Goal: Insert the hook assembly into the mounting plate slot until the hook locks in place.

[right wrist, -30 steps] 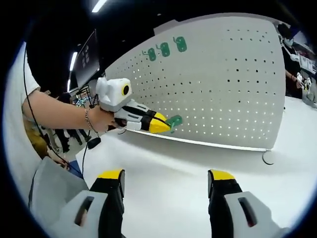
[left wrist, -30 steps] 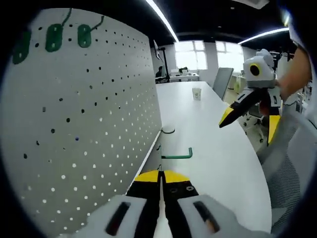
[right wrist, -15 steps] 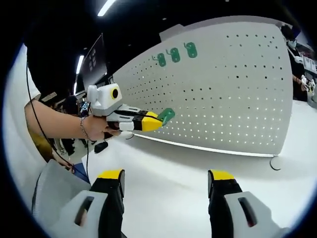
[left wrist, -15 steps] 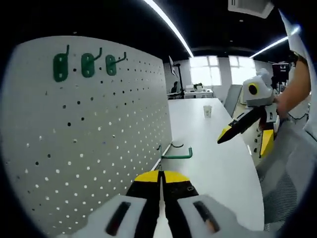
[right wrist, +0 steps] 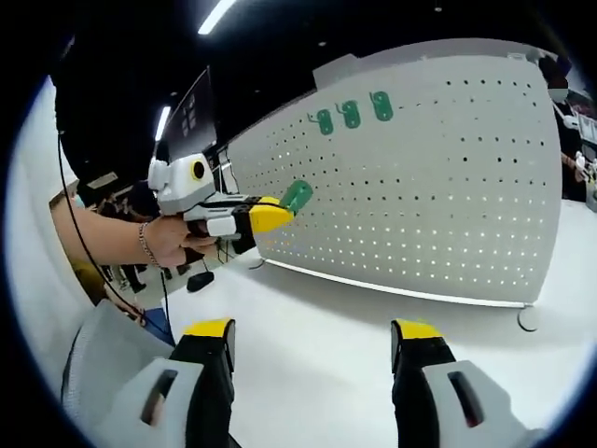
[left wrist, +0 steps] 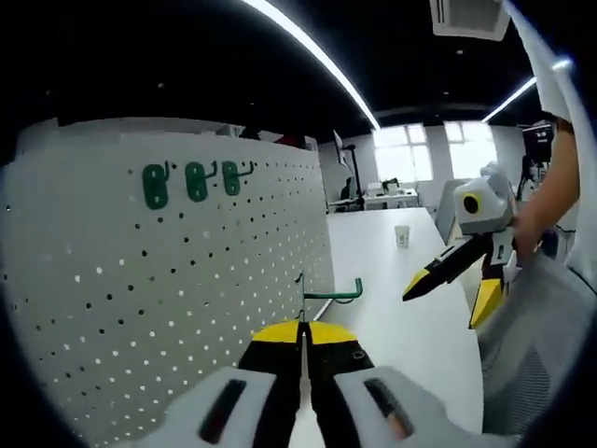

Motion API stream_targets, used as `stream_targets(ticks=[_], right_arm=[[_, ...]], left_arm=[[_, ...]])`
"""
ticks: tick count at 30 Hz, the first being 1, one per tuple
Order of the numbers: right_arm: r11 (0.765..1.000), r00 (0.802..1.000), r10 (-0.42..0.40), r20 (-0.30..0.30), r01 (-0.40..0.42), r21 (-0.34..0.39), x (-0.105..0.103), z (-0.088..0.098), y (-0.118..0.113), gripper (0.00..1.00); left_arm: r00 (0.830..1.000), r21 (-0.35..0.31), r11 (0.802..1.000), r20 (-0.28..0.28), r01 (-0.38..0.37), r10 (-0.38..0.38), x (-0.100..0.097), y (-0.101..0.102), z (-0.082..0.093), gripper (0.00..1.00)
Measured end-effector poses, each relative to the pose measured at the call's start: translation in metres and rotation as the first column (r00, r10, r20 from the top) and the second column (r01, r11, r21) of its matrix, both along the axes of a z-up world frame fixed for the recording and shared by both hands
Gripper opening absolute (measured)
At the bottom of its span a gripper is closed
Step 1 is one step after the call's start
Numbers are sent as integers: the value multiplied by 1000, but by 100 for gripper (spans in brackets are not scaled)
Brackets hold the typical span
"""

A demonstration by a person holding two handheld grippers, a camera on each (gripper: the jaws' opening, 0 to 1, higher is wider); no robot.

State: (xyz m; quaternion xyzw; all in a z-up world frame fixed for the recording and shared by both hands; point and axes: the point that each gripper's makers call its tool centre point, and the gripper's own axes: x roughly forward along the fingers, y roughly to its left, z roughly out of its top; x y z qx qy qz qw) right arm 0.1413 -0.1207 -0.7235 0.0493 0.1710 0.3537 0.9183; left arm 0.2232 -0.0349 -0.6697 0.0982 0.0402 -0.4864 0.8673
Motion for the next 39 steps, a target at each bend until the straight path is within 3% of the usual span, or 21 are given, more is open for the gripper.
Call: stream_targets(ticks=[7,13,15,27,32,35,39], right_arm=[[1000,999,12,43,-13,21,-4,11,5,65],[999,999,18,44,-19,31,-6,14,7,65],[999,999,16,49,-17,34,-7,15,6,65],[999,998,12,55,-15,50,-7,19,7,62],[977,975,-46,216,-1,215,-4,70,8,58],[959,974,-58,217,-6,283,-4,79,8,57],[956,976,-61,209,-2,293,-1,80,9,56]], left_arm=[[997,-77,994,24,-74,76,-12,17,15,1],[995,-85,992,38,-89,92,-26,22,18,1],[995,-131,987,15,-93,96,-29,24,22,1],[992,-139,983,31,-119,125,-30,25,25,1],[991,-143,982,31,-126,132,-30,26,26,1],[991,-142,982,32,-128,133,-30,26,26,1],[990,-143,981,31,-128,134,-30,25,26,1]])
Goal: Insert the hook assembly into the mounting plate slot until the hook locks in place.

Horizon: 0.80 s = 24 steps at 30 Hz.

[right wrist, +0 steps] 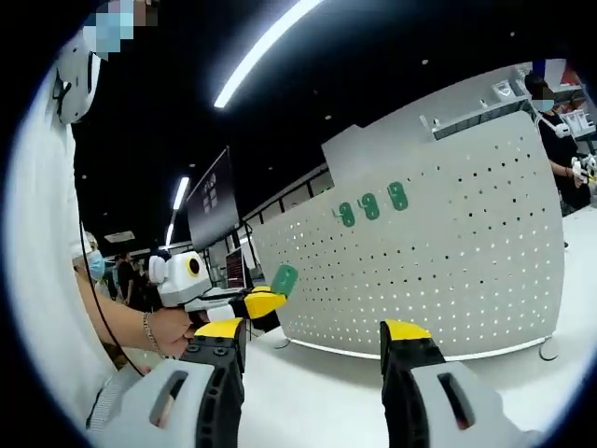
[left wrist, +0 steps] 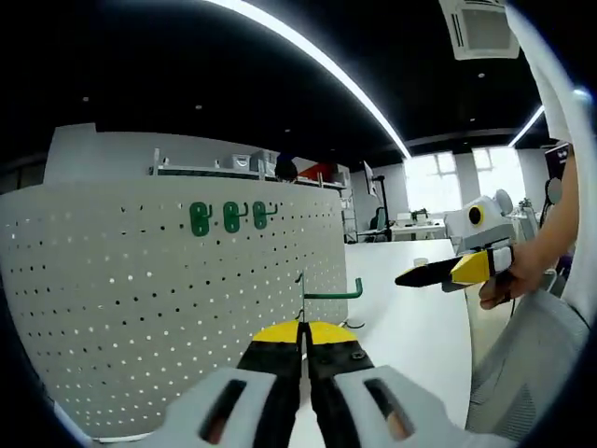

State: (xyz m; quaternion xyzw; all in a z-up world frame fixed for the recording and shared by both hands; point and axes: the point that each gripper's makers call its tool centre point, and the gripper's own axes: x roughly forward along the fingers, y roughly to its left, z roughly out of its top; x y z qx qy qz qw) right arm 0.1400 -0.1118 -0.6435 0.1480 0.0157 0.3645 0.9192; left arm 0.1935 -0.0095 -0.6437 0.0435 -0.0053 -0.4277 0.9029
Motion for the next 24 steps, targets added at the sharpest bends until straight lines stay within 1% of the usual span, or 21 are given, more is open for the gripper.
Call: stream_targets(ticks=[3,8,12,13,15,17,21,24], right_arm=[[1000,1000,6,-7,-6,4,2,-1,2,53],[998,999,25,-26,-23,61,7,2,10,52],[995,998,46,-39,-43,91,11,4,19,50],[992,997,56,-50,-50,115,12,4,22,50],[978,992,91,-90,-72,194,14,5,28,49],[972,991,99,-95,-76,224,17,5,32,47],[965,988,117,-103,-88,248,21,7,41,45],[965,987,127,-102,-99,245,23,7,47,45]], left_arm=[[1000,1,1000,-1,-1,1,0,-2,0,1],[1000,-7,1000,-1,-6,6,0,-2,1,1],[1000,-8,1000,-1,-10,10,0,0,2,1],[1000,-8,1000,-1,-11,11,0,0,2,1],[1000,-8,1000,-1,-12,12,0,0,2,1],[1000,-10,1000,-1,-13,13,0,0,2,1],[1000,-13,1000,0,-16,16,0,0,3,1],[1000,-13,1000,1,-18,18,0,0,4,1]])
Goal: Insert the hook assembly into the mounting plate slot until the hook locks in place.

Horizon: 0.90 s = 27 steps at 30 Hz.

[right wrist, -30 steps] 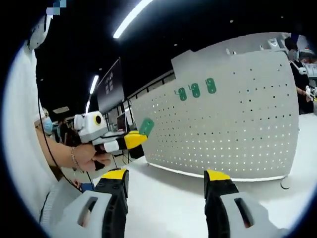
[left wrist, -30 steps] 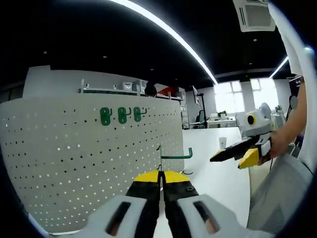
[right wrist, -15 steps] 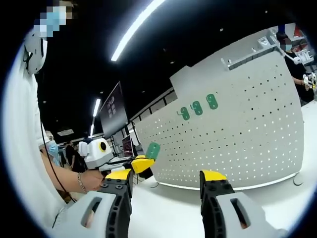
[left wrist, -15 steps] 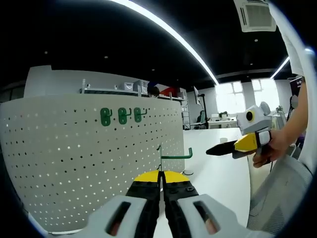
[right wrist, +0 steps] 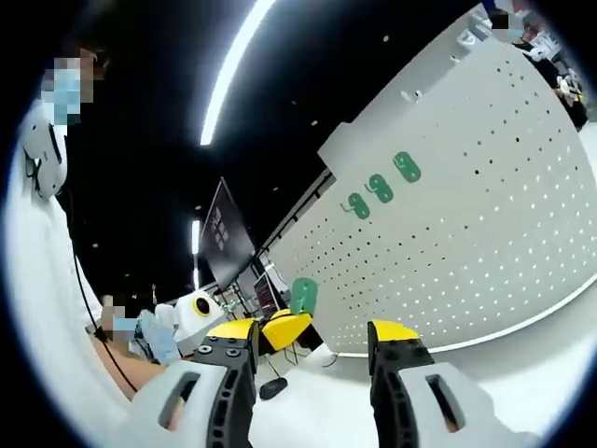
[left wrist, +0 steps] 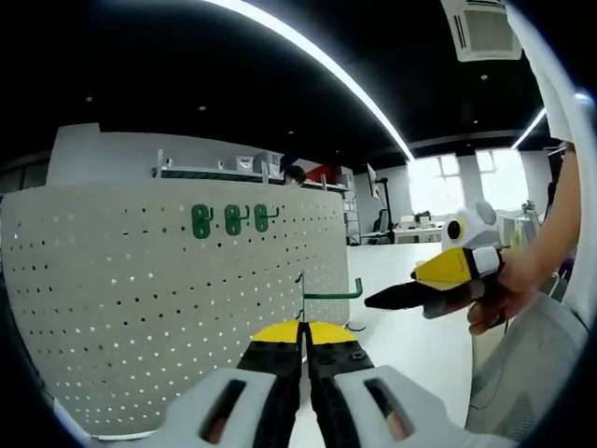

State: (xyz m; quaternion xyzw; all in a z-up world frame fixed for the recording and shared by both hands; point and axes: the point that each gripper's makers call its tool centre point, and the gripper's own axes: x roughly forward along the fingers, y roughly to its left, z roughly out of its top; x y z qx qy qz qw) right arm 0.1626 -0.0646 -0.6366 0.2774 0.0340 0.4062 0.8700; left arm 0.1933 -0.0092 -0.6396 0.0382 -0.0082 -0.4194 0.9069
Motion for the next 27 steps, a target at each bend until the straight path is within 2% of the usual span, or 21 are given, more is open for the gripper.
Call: stream_targets(ticks=[21,27], right_arm=[[999,1000,18,-1,-18,38,20,12,27,38],[999,1000,21,-7,-20,35,26,13,33,33]], left_arm=[[1000,-3,1000,-2,-16,16,-2,1,0,1],[1000,-3,1000,-1,-24,24,-1,2,0,1]])
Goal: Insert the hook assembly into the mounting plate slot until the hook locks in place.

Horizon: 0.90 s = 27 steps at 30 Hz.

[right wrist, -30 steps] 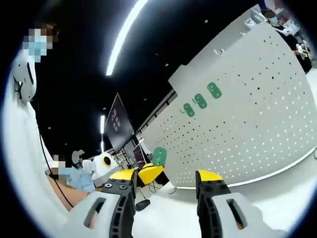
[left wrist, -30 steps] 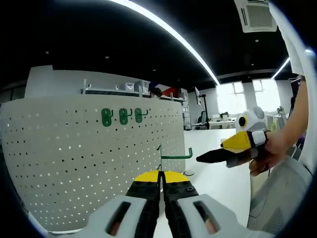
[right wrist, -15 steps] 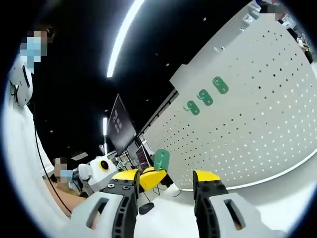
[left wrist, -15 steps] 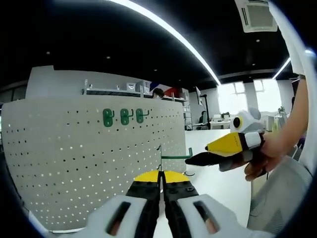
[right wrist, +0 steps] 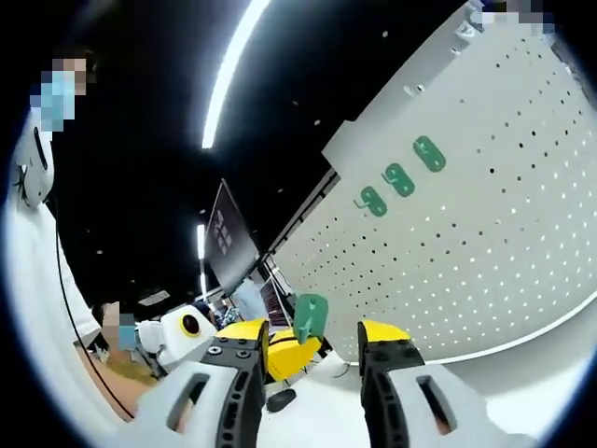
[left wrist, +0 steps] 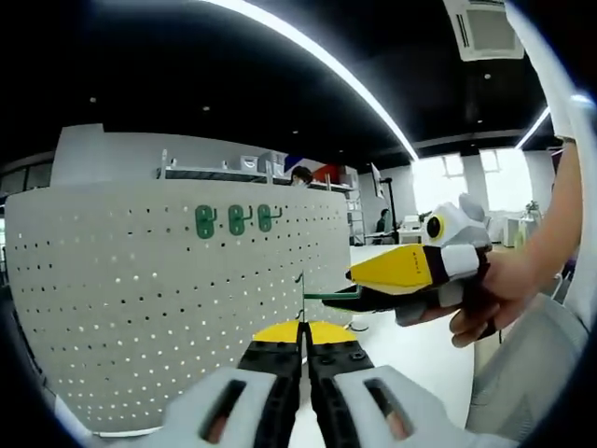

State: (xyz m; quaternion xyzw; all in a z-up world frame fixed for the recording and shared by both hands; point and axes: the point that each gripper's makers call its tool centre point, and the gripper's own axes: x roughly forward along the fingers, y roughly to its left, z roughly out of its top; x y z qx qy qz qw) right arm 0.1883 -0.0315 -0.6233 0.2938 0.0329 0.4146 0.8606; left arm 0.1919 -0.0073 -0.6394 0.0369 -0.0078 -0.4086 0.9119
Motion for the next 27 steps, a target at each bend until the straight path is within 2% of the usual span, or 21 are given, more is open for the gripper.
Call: stream_targets(ticks=[12,18,27], right_arm=[[999,999,17,-37,-15,28,4,0,9,19],[1000,999,16,-35,-15,10,5,-1,14,10],[1000,999,19,-43,-19,4,6,-3,16,7]], left_arm=[[1000,4,1000,-1,-14,14,1,1,-1,1],[1000,6,1000,-5,-18,18,1,2,-3,1],[1000,5,1000,-1,-24,24,1,2,-2,1]])
